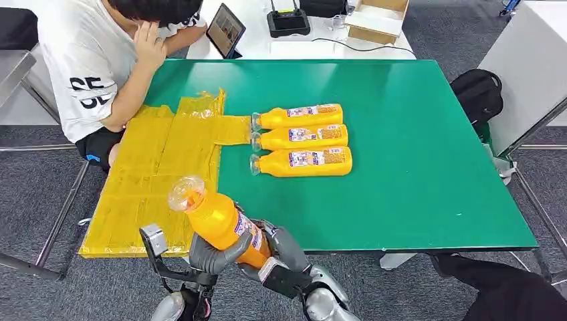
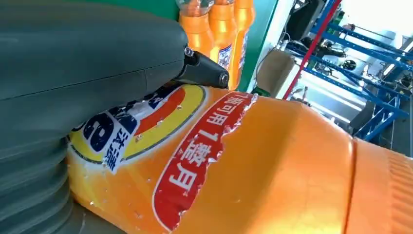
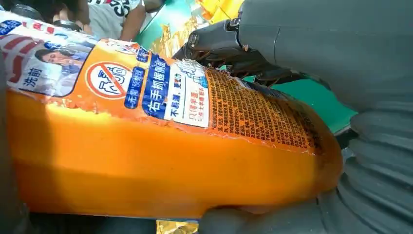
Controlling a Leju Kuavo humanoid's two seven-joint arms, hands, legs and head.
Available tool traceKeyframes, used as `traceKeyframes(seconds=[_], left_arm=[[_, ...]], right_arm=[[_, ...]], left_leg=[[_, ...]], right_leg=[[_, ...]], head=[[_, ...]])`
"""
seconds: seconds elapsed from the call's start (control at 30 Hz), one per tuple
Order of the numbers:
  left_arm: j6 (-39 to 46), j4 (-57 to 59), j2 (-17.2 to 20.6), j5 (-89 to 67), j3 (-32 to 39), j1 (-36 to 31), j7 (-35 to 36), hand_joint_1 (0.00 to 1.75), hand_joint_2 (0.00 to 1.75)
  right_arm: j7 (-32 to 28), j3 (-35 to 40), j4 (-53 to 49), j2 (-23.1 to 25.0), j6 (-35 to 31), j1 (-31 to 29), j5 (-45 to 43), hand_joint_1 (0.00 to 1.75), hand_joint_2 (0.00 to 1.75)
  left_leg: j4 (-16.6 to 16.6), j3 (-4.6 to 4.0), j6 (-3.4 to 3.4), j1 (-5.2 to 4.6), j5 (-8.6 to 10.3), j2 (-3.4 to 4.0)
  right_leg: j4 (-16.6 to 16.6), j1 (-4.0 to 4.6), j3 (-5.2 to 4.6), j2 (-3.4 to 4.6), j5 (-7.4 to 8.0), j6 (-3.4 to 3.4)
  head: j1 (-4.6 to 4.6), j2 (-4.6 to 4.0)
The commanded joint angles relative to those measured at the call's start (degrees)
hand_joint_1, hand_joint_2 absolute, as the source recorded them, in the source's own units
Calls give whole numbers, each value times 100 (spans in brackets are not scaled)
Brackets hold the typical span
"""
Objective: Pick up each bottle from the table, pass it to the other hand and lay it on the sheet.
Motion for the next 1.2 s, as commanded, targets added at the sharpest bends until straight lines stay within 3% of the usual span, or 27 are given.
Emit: traceKeyframes(seconds=[0.03, 0.07, 0.1, 0.13, 0.17, 0.37, 0.6, 0.73, 0.83, 0.97, 1.03, 1.13, 1.2], left_arm=[[-14, 297, 69, -158, -276, -452, -63, 175, 175], [24, 279, 65, -182, -252, -442, -80, 175, 175], [120, 228, 65, -263, -211, -427, -124, 175, 175], [233, 188, 74, -367, -164, -440, -165, 175, 175], [356, 150, 74, -490, -116, -466, -214, 175, 175], [1260, 85, 178, -1206, 470, -1018, -526, 175, 175], [1641, 124, 228, -1473, 764, -1317, -624, 175, 175], [2466, 298, 343, -2194, 976, -1654, -819, 175, 175], [3629, 828, 558, -3554, 1153, -2068, -950, 175, 175], [4542, 2117, 852, -5288, 1246, -2849, -662, 175, 175], [4868, 2552, 921, -5730, 1236, -3084, -640, 175, 175], [5250, 3628, 1206, -7284, 1024, -3703, 68, 175, 175], [5173, 4211, 1258, -7514, 1028, -4006, 148, 175, 175]], right_arm=[[-3, 429, 340, -42, 204, 114, 48, 175, 175], [12, 365, 308, -13, 132, 134, 17, 16, 175], [48, 302, 209, 11, 30, 162, 0, 0, 175], [55, 245, 59, 3, -9, 188, -45, 0, 175], [65, 154, -118, 0, -56, 224, -115, 0, 0], [87, -286, -1538, -71, 425, 420, -1007, 0, 0], [118, -328, -1773, -88, 465, 388, -1112, 0, 0], [9, -375, -1810, -32, 327, 302, -1213, 0, 0], [-129, -400, -1980, 66, -18, 253, -1246, 0, 0], [-220, -210, -2212, 76, -277, 180, -1313, 0, 0], [-242, -161, -2217, 66, -318, 161, -1304, 0, 0], [-345, -11, -2281, 31, -336, 106, -1327, 0, 0], [-369, 36, -2306, 23, -344, 79, -1347, 0, 0]], left_leg=[[-5, 26, 7, 5, -7, -14], [-6, 27, 7, 3, -6, -14], [-5, 16, 4, 3, -3, -14], [-6, 29, 6, 4, -8, -15], [-4, 19, 5, 3, -5, -12], [3, 1, 4, 2, 0, -13], [-1, 10, 4, 2, 1, -5], [-3, 17, 6, 1, 0, 3], [-4, 24, 6, 2, 0, -3], [-6, 17, 3, -1, 6, -3], [-6, 23, 4, 4, 7, 0], [-5, 18, 1, 4, 12, -4], [-4, 24, 2, 4, 10, -4]], right_leg=[[-8, 10, 35, -21, -10, -18], [-8, 7, 34, -22, -11, -18], [-6, 6, 23, -19, -8, -14], [-7, 9, 37, -23, -12, -19], [-5, 7, 25, -18, -9, -16], [5, 5, 7, -18, -5, -15], [1, 6, 12, -10, 1, -15], [0, 4, 21, -2, 0, -13], [2, 6, 28, -9, -4, -20], [3, 3, 19, -7, 1, -16], [2, 8, 25, -5, 3, -21], [4, 7, 23, -8, 4, -16], [5, 8, 28, -9, 2, -19]], head=[[0, 0], [0, 0], [2, 0], [0, 0], [2, 0], [2, 0], [2, 0], [2, 0], [0, 0], [2, 0], [0, 0], [2, 0], [4, 0]])
